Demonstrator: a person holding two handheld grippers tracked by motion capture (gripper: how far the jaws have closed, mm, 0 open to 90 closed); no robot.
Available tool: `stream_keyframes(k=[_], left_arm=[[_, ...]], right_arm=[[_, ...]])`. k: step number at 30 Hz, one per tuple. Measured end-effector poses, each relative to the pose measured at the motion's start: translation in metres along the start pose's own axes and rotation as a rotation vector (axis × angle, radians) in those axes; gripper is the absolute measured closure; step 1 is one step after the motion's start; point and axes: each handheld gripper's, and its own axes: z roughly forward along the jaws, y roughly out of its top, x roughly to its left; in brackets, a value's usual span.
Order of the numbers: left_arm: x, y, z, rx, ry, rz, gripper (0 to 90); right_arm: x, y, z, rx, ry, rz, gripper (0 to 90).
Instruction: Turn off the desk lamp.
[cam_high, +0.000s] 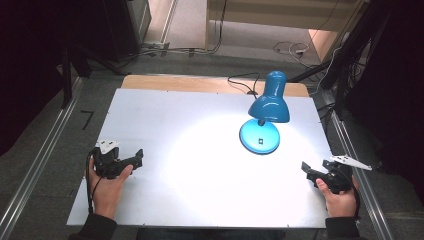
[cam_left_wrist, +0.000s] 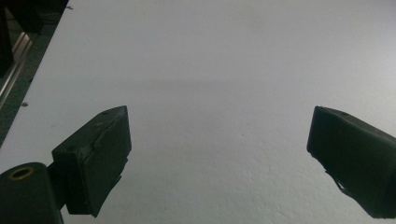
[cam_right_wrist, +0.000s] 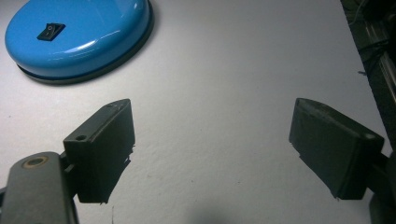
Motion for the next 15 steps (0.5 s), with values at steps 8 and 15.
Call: stream_keyframes(k=[8, 15], left_arm=[[-0.0022, -0.0004, -0.0028, -0.010, 0.001, 0.013, 7.1], [-0.0030, -0.0008, -0.0033, -0.009, -0.003, 0.018, 7.1]], right_arm=[[0.0046, 0.0036, 0.0031, -0.001, 0.006, -0.008, 13.0], [0.0073, 0.0062, 0.0043, -0.004, 0.009, -0.014, 13.0]])
